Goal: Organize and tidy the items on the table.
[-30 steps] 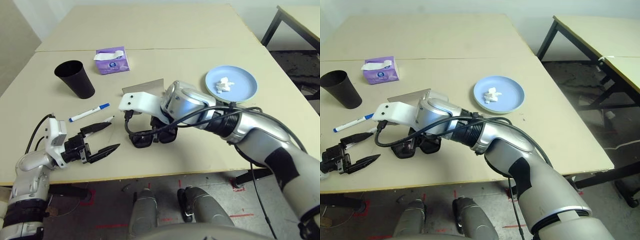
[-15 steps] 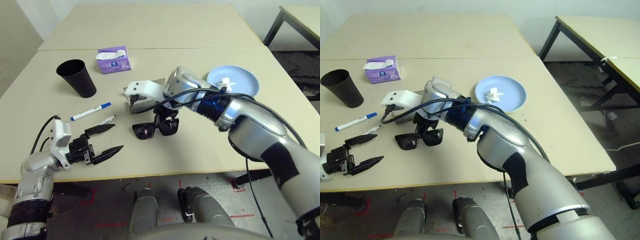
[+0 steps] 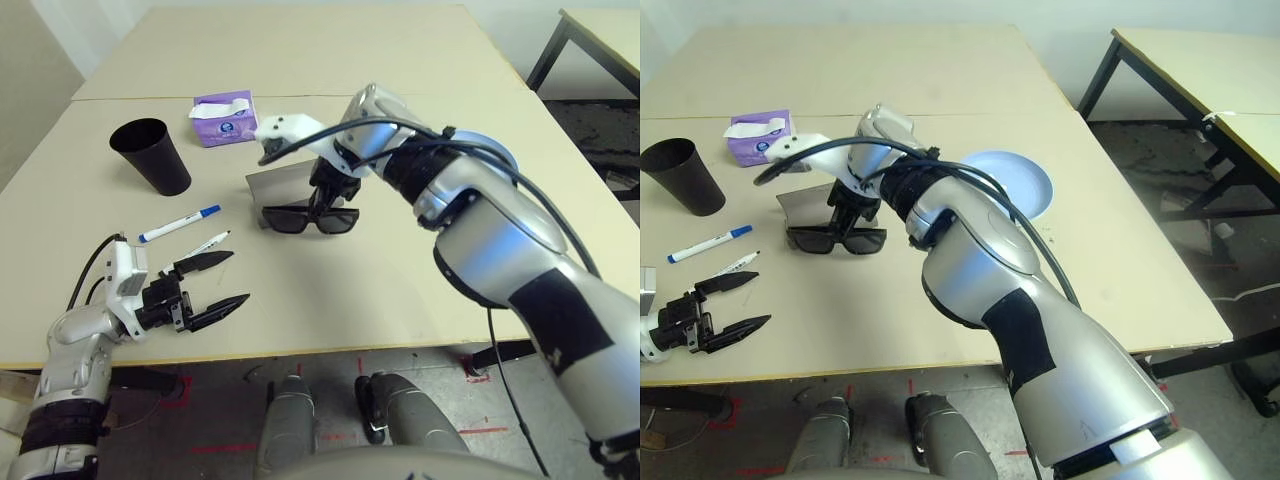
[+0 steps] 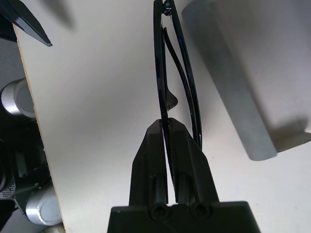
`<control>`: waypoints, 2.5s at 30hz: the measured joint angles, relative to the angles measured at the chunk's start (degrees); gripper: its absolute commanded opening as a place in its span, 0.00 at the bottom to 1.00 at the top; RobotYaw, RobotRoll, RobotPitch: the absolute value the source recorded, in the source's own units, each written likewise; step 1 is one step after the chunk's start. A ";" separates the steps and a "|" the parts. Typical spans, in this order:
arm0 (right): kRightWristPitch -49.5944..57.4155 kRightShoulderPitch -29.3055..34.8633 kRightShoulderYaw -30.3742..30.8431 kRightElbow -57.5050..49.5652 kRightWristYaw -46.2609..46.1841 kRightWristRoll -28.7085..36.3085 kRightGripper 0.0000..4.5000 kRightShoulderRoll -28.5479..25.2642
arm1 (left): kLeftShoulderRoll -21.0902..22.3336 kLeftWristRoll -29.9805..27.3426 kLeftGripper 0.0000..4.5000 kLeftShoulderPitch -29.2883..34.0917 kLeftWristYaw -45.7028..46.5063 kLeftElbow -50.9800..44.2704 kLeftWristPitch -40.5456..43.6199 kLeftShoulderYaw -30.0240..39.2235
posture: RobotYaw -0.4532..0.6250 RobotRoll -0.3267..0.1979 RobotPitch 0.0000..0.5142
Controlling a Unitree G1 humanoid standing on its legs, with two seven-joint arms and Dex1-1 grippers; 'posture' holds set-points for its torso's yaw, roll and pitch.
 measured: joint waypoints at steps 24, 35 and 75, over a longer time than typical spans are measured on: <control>-15.29 -2.84 -14.92 9.32 -20.54 -6.74 0.00 4.30 | 1.05 -3.88 1.00 2.00 7.66 -3.29 6.53 7.39 | 0.48 0.62 0.38; -17.20 -0.14 -16.78 9.49 -22.50 -8.42 0.06 5.44 | -0.01 -4.44 1.00 5.08 10.50 -7.83 7.51 8.43 | 0.51 0.62 0.42; 25.82 47.84 -41.47 -73.58 -16.78 9.90 1.00 -27.97 | -4.12 -2.99 1.00 -2.96 23.80 -8.34 8.09 9.44 | 0.40 0.62 0.33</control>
